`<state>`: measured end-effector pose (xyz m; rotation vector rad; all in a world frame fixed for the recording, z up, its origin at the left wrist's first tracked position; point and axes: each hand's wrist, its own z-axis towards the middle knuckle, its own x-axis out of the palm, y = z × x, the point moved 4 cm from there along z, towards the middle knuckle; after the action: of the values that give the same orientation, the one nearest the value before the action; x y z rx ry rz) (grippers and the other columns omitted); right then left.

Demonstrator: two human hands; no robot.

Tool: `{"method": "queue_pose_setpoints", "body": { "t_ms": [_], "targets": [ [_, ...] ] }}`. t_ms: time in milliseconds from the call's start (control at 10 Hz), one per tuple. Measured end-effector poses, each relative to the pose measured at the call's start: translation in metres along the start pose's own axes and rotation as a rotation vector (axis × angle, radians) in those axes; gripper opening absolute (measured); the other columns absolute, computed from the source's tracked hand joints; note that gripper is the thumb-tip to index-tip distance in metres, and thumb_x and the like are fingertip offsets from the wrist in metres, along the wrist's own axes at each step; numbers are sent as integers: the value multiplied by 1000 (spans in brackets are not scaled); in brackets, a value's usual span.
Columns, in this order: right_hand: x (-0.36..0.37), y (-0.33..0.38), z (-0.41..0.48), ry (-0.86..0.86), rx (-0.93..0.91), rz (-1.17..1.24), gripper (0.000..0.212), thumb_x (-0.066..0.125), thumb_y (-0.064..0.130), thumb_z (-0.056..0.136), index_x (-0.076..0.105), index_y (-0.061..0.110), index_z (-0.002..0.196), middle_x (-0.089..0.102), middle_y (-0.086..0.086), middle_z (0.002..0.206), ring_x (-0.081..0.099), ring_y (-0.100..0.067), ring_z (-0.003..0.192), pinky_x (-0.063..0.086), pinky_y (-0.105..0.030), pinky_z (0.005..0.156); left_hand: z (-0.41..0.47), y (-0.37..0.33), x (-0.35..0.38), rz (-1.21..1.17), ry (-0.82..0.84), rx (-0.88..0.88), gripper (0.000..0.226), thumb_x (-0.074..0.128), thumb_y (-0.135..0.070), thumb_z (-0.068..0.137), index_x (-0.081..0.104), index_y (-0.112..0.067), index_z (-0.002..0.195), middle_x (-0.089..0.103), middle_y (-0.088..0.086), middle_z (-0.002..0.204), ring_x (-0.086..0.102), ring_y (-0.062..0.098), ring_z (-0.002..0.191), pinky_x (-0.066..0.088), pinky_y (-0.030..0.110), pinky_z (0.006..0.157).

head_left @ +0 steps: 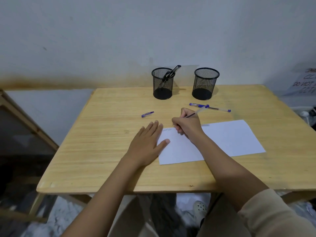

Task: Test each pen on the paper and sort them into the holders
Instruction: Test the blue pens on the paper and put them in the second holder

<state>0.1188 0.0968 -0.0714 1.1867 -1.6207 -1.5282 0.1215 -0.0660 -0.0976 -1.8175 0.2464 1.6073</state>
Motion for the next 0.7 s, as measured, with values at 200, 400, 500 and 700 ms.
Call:
{"method": "queue_pose_setpoints", "body": {
  "t_ms": [200,400,500,700],
  "targets": [
    [4,-1,-2,-45,-20,-90,32,60,0,68,36,15,54,50,-13,52,42,-14,35,36,-20,40,3,3,5,59,-2,-6,66,19,-56,95,-1,-26,150,-9,-8,158,-13,5,144,-9,28,116],
    [5,-3,-2,-39,-72,-108,30,63,0,70,40,13,57,51,-11,50,47,-10,33,39,-20,40,3,3,4,67,-11,-9,65,20,-55,95,1,-26,150,-8,-8,158,-11,5,144,-7,29,117],
    [7,-3,-1,-33,-82,-151,27,64,1,70,40,12,61,50,-10,52,48,-11,35,40,-21,40,3,3,4,72,-16,-5,65,19,-56,95,1,-26,150,-7,-8,158,-11,5,144,-6,29,117],
    [6,-3,-1,-56,-79,-155,28,62,1,72,39,13,61,48,-11,54,48,-17,41,39,-21,42,3,2,4,71,-15,-8,64,20,-55,95,1,-26,150,-7,-8,159,-10,6,145,-6,29,117]
  ]
}}
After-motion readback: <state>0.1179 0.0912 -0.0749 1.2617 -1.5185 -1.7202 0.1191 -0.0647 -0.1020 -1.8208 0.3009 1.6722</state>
